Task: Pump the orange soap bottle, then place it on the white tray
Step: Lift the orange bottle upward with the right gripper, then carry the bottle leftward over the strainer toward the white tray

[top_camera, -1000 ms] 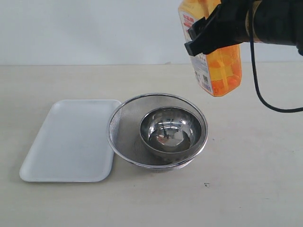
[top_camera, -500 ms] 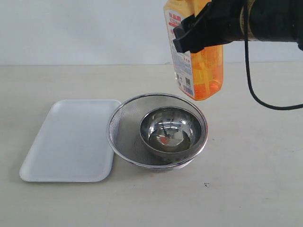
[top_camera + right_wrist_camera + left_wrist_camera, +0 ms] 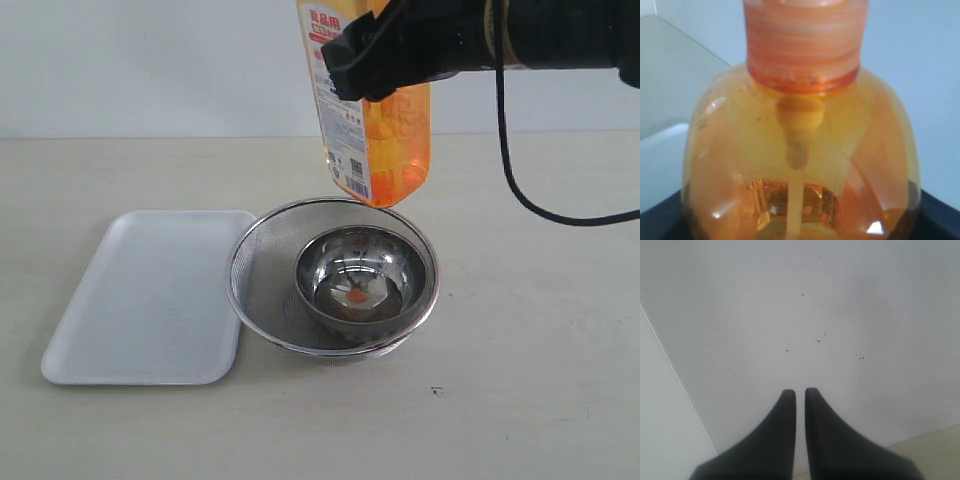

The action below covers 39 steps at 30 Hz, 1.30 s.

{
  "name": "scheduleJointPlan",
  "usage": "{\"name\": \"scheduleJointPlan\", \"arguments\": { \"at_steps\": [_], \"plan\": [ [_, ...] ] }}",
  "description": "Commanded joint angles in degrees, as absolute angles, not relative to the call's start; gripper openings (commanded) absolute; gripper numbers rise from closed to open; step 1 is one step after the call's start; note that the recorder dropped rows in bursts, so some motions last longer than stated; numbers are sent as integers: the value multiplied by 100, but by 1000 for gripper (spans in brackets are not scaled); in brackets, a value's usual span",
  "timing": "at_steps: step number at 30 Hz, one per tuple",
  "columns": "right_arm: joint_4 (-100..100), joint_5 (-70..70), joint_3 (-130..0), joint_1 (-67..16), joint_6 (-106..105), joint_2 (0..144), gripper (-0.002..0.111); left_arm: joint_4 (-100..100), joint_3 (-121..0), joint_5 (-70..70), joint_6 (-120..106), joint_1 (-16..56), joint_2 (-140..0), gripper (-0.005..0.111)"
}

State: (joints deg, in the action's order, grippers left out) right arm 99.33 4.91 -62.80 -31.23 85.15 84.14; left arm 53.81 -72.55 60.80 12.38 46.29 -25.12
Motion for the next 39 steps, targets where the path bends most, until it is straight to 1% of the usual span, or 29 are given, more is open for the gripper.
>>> {"name": "scheduleJointPlan", "arguments": {
  "at_steps": [1,7,17,25,32,39],
  "plan": [
    [9908,90,-6515,-3494,8337,8251,0,5356,-7223,6024,1241,4638,-2486,5],
    [9908,70,-6659,-3734,8361,8251,0,5356,-7223,6024,1241,4638,-2486,5],
    [9773,471,-6680,-3750,8481,8251,0,5356,-7223,6024,1241,4638,-2486,5],
    [9804,389,-6802,-4068,8495,8251,0,5356,-7223,6024,1241,4638,-2486,5],
    [9769,538,-6825,-4067,8521,8251,0,5356,-7223,6024,1241,4638,-2486,5],
    [9594,990,-6961,-4067,8546,8446,0,5356,-7223,6024,1241,4638,-2486,5]
  ]
}}
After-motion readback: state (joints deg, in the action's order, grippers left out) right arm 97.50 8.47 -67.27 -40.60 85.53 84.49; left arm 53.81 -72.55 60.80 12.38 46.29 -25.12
